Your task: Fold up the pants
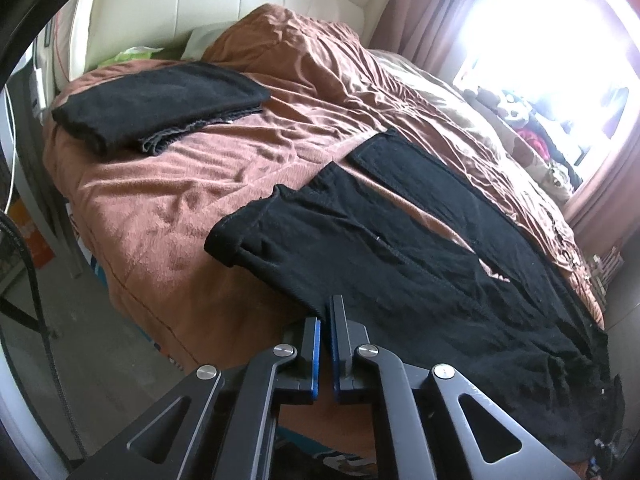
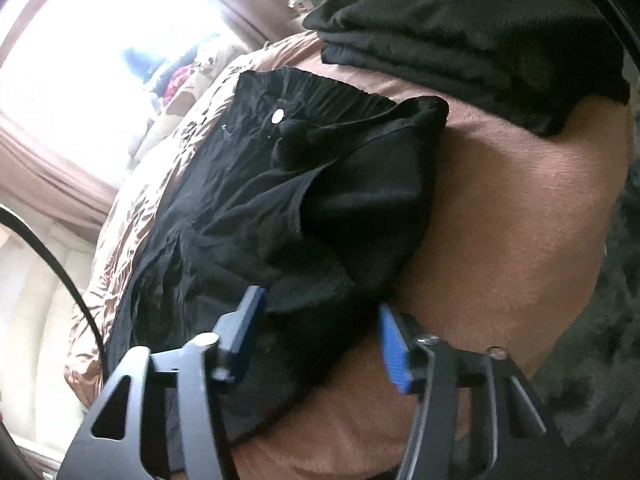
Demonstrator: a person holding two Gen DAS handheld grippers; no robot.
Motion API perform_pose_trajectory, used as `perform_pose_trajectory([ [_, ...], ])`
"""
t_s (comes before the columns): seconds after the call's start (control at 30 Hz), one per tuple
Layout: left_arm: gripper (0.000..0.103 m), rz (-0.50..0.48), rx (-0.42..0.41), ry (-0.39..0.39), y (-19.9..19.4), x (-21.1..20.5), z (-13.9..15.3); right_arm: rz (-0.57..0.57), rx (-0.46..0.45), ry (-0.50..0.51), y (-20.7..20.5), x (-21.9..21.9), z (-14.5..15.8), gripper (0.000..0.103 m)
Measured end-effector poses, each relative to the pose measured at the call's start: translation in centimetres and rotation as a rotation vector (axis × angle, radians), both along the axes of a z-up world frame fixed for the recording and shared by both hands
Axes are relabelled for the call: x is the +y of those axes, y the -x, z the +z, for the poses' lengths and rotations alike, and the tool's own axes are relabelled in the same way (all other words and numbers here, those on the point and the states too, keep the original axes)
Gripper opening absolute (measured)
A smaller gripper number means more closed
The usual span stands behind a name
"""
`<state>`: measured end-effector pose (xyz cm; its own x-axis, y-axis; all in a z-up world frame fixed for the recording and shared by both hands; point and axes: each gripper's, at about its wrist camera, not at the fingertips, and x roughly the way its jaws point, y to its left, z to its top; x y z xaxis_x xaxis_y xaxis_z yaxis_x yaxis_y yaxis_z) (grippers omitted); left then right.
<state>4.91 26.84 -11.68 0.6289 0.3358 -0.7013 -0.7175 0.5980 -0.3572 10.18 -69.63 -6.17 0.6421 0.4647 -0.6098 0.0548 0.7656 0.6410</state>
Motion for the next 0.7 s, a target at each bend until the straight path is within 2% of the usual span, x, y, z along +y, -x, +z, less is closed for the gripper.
perform_pose_trajectory([
  [0.03, 0.004, 0.001, -0.006, 0.0, 0.0, 0.1, 0.2, -0.004, -0.002, -0.006, -0.2, -0.3, 0.1, 0.023],
  [0.07, 0.004, 0.001, -0.009, -0.003, 0.0, 0.1, 0.4, -0.005, -0.009, -0.008, -0.2, -0.6, 0.4, 0.017],
  [0.17, 0.004, -0.004, -0.02, -0.017, -0.3, 0.2, 1.3, 0.006, -0.062, -0.004, 0.1, -0.7, 1.7, 0.01],
  [0.37, 0.004, -0.019, -0.052, -0.04, -1.5, 0.8, 3.3, 0.028, -0.15, -0.006, 0.4, -0.7, 5.0, 0.007],
  [0.57, 0.004, -0.038, -0.079, -0.083, -3.2, 1.3, 6.1, 0.042, -0.191, -0.015, -0.4, -0.5, 7.3, 0.006],
  [0.7, 0.003, -0.034, -0.097, -0.077, -4.5, 2.3, 7.5, 0.058, -0.223, -0.002, -1.4, 0.3, 8.5, 0.006],
])
